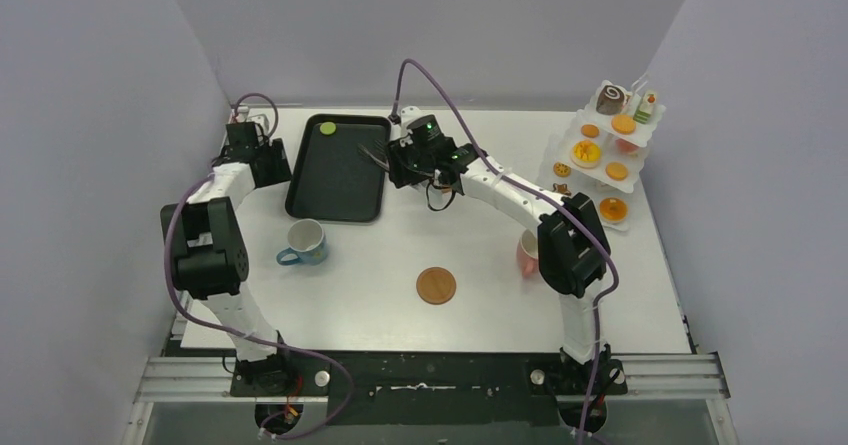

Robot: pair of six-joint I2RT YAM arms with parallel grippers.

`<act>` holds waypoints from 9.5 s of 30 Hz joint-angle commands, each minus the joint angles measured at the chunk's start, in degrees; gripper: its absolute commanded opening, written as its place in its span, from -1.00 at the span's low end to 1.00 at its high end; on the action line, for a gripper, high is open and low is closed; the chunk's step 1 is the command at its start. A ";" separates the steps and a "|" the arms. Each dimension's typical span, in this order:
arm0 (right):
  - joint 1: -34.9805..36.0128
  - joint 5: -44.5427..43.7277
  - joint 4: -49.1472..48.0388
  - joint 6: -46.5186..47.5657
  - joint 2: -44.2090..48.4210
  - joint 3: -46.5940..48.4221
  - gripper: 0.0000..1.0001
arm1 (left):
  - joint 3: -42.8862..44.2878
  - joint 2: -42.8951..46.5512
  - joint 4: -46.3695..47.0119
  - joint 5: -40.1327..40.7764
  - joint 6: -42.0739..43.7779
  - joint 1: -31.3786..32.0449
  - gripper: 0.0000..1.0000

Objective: Serve the afternoon tea
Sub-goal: Move the tray at the center of the board, then pick up the desert from the tray, then place the desert on the desert table.

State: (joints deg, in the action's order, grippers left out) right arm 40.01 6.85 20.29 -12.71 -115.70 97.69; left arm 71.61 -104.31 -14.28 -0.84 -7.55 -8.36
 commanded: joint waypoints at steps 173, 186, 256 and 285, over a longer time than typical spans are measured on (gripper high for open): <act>-0.72 -10.99 1.71 7.77 4.64 3.99 -0.18 | 13.46 3.72 -10.50 -11.75 0.23 10.73 0.95; -1.66 -19.17 8.62 4.92 25.42 -13.35 -0.18 | 10.51 22.12 -19.41 -12.24 -0.12 14.66 0.95; -36.67 -24.53 15.49 -6.15 32.92 -38.81 -0.16 | -12.27 52.80 -20.36 -4.67 2.81 32.18 0.95; -32.12 -16.33 27.13 -5.87 45.53 -34.89 -0.10 | -14.01 55.47 -19.29 -0.44 3.95 32.62 0.95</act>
State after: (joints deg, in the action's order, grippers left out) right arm 4.67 -11.94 45.84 -18.72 -74.08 58.67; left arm 57.71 -50.63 -36.32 -3.84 -4.64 23.97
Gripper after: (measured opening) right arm 0.462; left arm 0.974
